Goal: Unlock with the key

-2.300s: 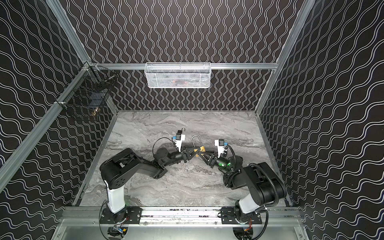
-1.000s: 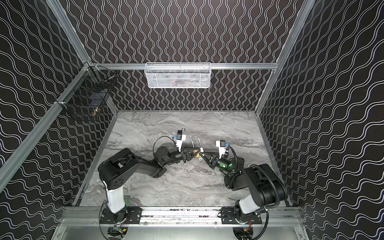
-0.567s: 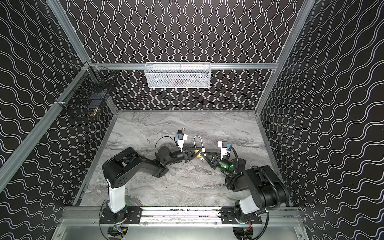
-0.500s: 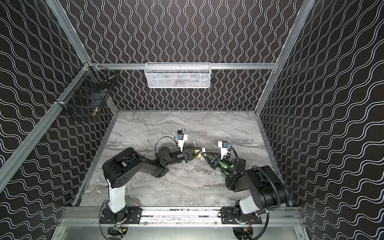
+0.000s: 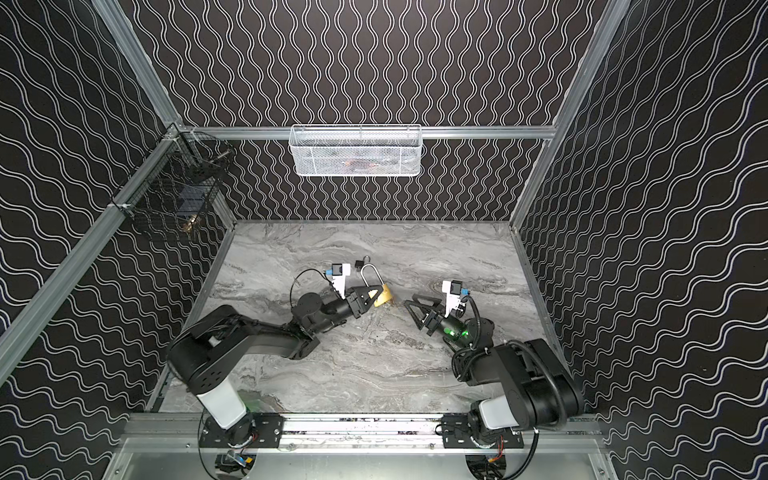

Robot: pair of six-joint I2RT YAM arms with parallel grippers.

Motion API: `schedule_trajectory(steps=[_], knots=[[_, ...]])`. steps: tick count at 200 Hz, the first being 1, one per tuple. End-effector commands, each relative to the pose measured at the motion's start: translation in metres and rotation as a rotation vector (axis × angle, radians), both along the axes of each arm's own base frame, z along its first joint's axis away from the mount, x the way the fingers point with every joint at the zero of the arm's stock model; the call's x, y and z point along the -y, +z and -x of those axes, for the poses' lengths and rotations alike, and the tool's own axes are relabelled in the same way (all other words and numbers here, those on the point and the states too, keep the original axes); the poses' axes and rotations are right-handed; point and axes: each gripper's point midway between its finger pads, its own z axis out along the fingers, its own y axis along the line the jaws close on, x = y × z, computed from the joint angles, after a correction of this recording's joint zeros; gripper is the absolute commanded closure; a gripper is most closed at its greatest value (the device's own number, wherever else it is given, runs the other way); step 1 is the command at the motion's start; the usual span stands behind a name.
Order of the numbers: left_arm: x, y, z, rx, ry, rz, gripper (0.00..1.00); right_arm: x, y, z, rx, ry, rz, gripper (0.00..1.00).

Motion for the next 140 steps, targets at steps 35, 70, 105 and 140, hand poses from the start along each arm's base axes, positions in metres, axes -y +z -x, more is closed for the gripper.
schedule_trajectory(steps=[35,70,105,140], knots=[[-0.033,-0.012,-0.023,-0.128,0.233,-0.257,1.00,-0.041,-0.004,0.008,0.178,-0.050,0.346,0.36],[-0.038,0.002,-0.019,-0.167,0.238,-0.299,1.00,-0.062,-0.012,0.012,0.205,-0.060,0.444,0.38],[-0.035,0.020,-0.013,-0.151,0.209,-0.267,1.00,-0.086,-0.023,0.016,0.242,-0.066,0.576,0.46],[-0.029,0.023,-0.008,-0.144,0.181,-0.255,1.00,-0.094,-0.030,0.013,0.234,-0.084,0.626,0.47]])
